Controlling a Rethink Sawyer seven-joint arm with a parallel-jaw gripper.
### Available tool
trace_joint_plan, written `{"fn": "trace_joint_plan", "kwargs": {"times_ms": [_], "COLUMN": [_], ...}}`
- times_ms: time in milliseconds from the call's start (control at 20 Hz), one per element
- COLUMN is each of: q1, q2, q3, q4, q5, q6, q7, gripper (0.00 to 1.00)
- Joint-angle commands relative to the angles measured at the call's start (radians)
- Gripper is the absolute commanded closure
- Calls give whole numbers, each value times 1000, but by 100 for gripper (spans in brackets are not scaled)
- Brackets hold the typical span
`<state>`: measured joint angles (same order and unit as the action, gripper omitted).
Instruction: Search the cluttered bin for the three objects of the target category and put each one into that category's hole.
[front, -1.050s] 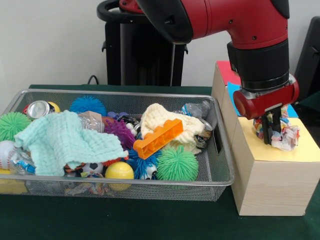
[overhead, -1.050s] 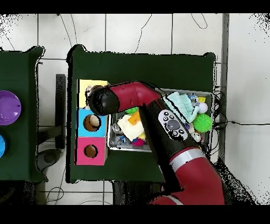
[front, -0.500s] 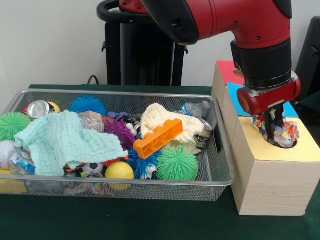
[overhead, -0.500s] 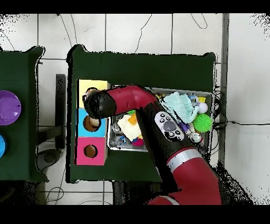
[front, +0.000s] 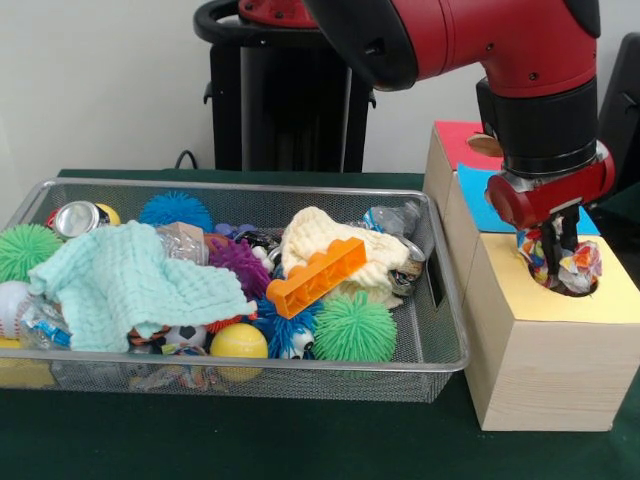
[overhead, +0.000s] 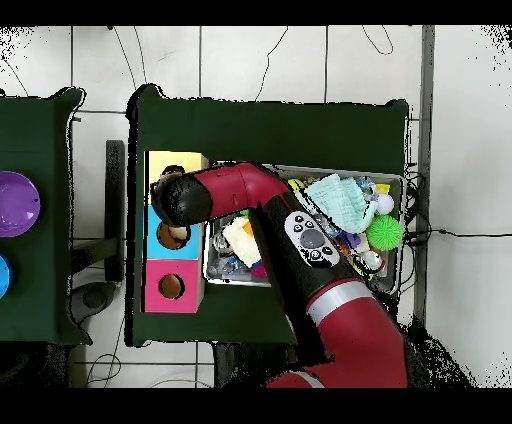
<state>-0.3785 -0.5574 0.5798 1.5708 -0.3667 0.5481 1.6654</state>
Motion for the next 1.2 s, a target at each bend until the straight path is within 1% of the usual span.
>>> {"fn": "trace_joint_plan", "kwargs": {"times_ms": [50, 300, 400, 550, 950, 1200], "q1": [39, 73, 83, 98, 119, 117], "q2": [42, 7, 9, 21, 4, 8], "q3": [-49, -120, -148, -188, -246, -259], "q4": [47, 24, 14, -2, -5, 0], "q5": [3, -33, -47, -70, -78, -72], "q6": [40, 32, 25, -11, -69, -94], "q7": [87, 114, 112, 110, 99, 85], "gripper": [100, 100, 100, 100, 100, 100]}}
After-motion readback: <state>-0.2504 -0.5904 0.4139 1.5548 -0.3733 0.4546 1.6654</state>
